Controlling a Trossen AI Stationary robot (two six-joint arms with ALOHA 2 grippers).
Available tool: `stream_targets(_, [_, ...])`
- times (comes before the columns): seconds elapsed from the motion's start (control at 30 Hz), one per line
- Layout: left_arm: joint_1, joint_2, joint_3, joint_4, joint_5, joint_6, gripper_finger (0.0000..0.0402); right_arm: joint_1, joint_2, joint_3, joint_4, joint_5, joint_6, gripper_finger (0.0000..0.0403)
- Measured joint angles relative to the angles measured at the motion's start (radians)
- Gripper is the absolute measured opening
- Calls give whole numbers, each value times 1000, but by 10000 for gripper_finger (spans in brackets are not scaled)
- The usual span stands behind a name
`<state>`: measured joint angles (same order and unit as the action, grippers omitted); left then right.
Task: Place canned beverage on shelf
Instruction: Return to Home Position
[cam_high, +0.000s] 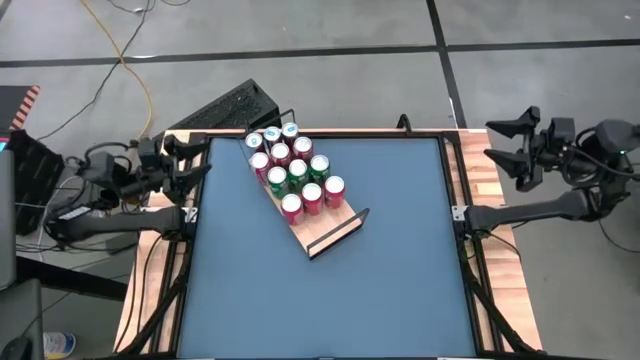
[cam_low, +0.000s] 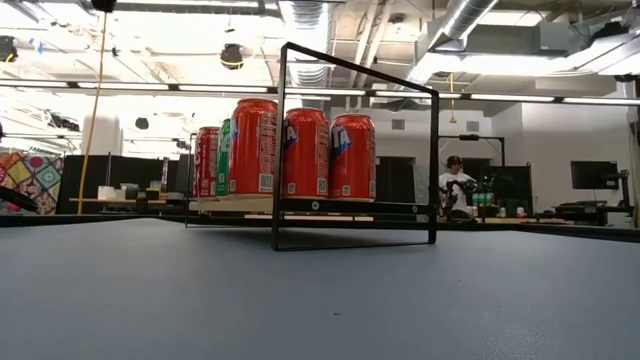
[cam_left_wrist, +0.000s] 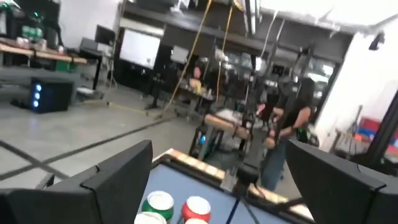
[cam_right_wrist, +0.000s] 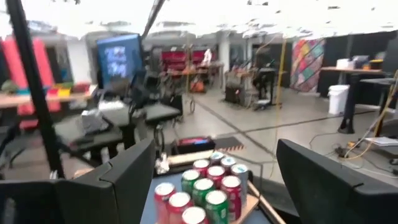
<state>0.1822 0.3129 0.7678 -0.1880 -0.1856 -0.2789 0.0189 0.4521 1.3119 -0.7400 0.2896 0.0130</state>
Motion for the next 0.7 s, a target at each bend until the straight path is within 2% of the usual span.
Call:
stream_targets(0.3, [0,-204,-309,194,18,-109,352,1,-146,-123,58,35,107,329])
stream_targets(0.4, [0,-258,-392,213,32,-139,352,1,-188,-171,62,36,147,329])
stream_targets(0.5, [0,-296,-455,223,44,-180,352,8,-244,-234,63,75,188,329])
stream_targets(0.7, [0,-309,-565,371,49,-203,352,52,-390,-387,102,120,270,329])
